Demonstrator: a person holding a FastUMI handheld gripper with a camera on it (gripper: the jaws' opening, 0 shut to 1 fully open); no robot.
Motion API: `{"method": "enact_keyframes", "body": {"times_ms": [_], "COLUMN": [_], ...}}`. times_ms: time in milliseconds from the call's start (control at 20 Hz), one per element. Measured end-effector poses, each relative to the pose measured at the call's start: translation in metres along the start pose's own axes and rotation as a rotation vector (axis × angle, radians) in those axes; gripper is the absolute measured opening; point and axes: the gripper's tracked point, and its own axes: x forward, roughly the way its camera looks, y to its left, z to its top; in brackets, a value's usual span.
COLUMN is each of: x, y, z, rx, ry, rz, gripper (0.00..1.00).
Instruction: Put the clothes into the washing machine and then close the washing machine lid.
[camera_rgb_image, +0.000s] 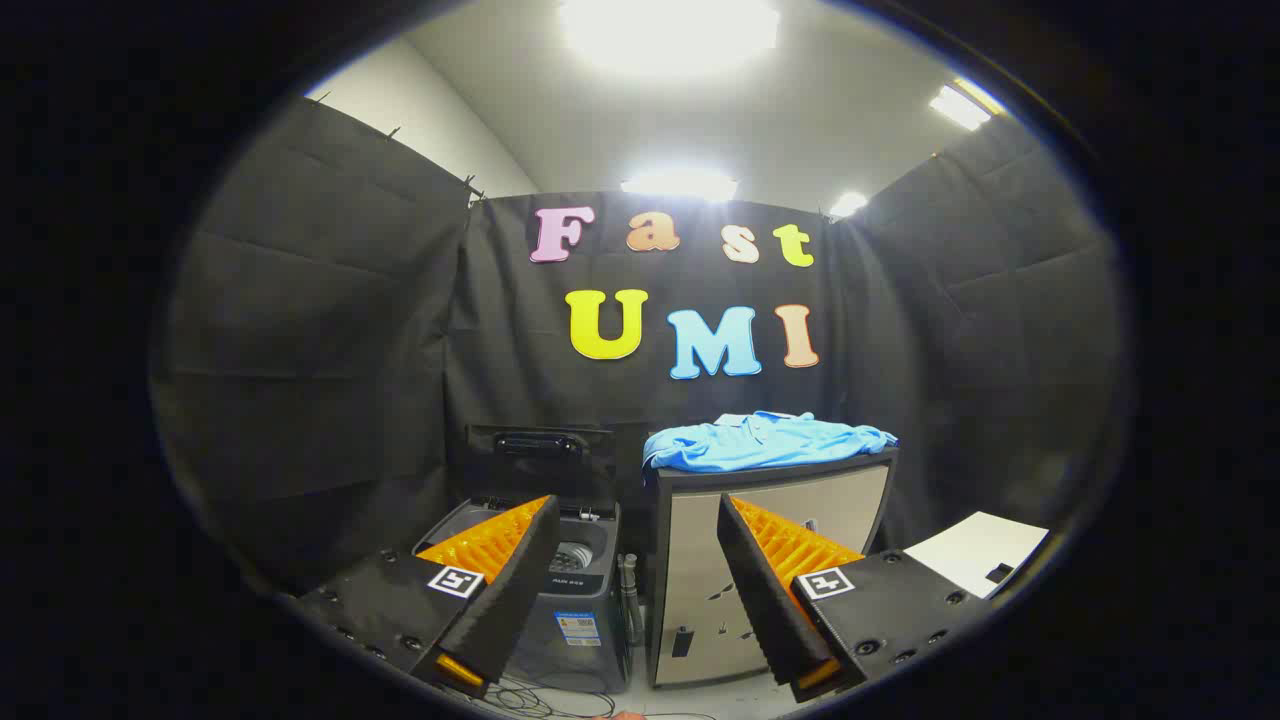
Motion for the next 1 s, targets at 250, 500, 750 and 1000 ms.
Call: {"method": "enact_keyframes", "body": {"times_ms": [250, 500, 750, 1000], "x": [-0.014, -0.024, -0.032, -0.036], "y": [-0.015, -0.018, -0.017, -0.012], "z": [0.003, -0.003, -0.009, -0.01], "rx": [0.014, 0.013, 0.016, 0.025], "ry": [-0.006, 0.009, 0.024, 0.032], "rz": [0.006, 0.009, 0.013, 0.018], "gripper": [0.98, 0.98, 0.98, 0.98]}}
